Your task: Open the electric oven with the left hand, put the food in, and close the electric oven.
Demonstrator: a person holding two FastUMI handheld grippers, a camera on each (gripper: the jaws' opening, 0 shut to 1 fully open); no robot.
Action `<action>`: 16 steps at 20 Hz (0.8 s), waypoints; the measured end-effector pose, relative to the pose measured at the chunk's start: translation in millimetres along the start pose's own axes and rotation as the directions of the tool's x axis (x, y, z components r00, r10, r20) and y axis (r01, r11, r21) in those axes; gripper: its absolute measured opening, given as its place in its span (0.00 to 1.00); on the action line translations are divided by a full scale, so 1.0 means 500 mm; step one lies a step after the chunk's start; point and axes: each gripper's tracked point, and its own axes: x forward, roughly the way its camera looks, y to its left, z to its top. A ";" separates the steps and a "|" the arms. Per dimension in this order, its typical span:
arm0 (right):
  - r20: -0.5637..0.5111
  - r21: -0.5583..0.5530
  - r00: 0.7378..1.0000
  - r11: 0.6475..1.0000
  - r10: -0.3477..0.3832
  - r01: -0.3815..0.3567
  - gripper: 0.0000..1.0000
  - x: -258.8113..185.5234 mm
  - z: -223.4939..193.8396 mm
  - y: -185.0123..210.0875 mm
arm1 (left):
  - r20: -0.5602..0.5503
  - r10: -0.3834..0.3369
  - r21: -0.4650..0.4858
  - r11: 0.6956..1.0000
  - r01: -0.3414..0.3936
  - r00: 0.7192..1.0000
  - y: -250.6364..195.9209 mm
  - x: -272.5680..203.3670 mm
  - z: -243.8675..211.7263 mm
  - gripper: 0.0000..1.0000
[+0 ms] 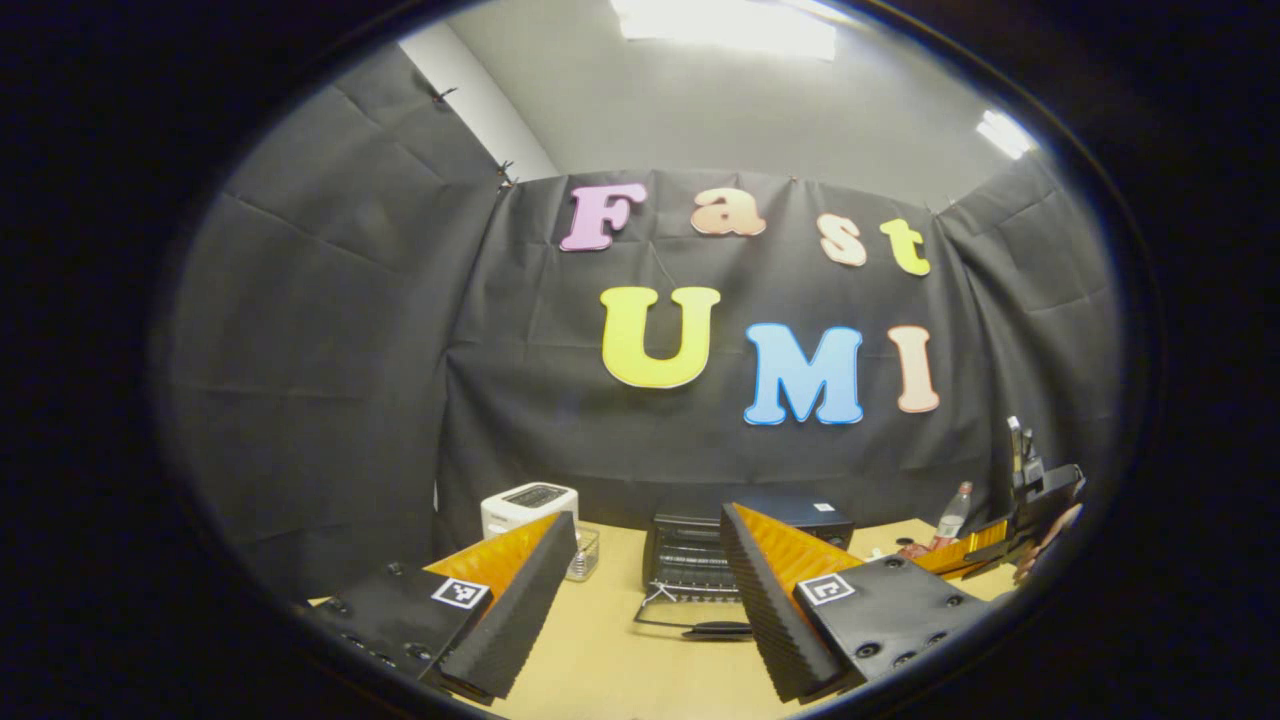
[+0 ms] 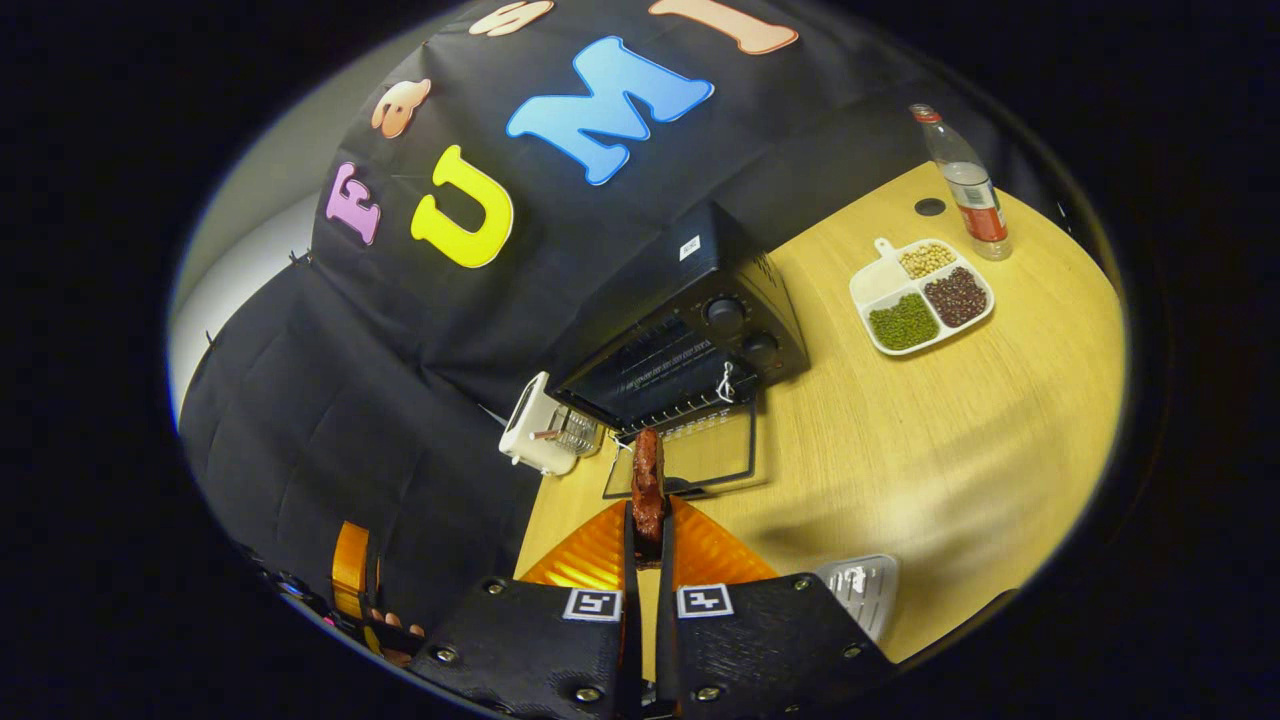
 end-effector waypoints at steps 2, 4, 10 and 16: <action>0.012 -0.001 1.000 1.000 0.001 -0.001 0.06 0.043 0.006 0.013 | -0.002 0.008 0.007 1.000 -0.008 1.000 0.029 0.010 -0.007 0.99; 0.026 0.002 1.000 1.000 0.004 -0.004 0.06 0.089 0.013 0.026 | -0.004 0.017 0.007 1.000 -0.017 1.000 0.057 0.027 -0.009 0.99; 0.102 0.037 0.995 0.999 0.003 -0.007 0.06 0.219 0.042 0.049 | -0.016 0.044 0.029 0.999 -0.043 0.999 0.142 0.075 -0.020 0.99; 0.161 0.106 0.987 0.994 -0.005 -0.012 0.06 0.339 0.071 0.043 | -0.044 0.061 0.065 0.996 -0.058 0.997 0.211 0.103 -0.032 0.99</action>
